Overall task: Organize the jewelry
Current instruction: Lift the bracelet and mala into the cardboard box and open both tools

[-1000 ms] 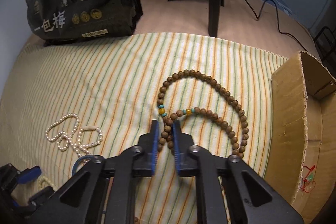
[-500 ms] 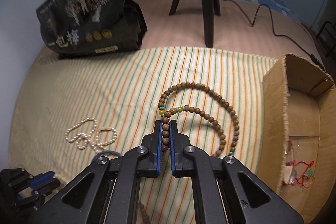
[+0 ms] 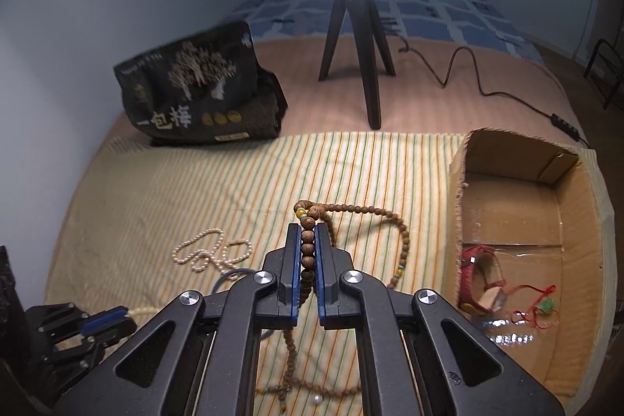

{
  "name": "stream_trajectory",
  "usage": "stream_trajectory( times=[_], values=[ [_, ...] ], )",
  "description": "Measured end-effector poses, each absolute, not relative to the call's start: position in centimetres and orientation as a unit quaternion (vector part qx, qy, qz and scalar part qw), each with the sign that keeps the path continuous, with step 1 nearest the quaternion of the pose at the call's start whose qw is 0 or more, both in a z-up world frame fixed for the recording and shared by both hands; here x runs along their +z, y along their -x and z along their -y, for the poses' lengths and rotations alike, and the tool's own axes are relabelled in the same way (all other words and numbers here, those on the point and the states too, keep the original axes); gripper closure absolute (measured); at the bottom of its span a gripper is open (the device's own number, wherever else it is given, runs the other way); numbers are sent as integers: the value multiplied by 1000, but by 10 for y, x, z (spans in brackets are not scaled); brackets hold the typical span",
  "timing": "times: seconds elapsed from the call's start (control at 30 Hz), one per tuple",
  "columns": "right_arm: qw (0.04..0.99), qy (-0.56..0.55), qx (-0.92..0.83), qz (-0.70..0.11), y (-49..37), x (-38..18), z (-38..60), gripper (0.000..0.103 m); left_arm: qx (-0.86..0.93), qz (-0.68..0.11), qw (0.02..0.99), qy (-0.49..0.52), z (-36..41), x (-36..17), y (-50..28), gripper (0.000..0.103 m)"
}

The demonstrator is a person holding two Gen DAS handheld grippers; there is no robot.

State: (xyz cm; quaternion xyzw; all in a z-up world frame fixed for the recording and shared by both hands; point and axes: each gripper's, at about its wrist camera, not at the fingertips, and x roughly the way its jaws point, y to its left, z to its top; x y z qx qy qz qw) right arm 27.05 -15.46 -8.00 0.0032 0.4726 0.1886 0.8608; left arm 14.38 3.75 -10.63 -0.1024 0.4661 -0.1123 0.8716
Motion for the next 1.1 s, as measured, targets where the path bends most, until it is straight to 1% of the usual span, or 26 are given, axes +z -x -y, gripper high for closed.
stream_trajectory(
  times=[0.47, 1.1],
  values=[
    [893, -18, 210, -398, -230, -10, 183, 98, -135, -433, 885, 100, -8, -75, -142, 97],
    [929, -40, 197, -312, -214, 57, 230, 98, -205, -392, 889, 115, 61, -27, -156, 97]
  ],
)
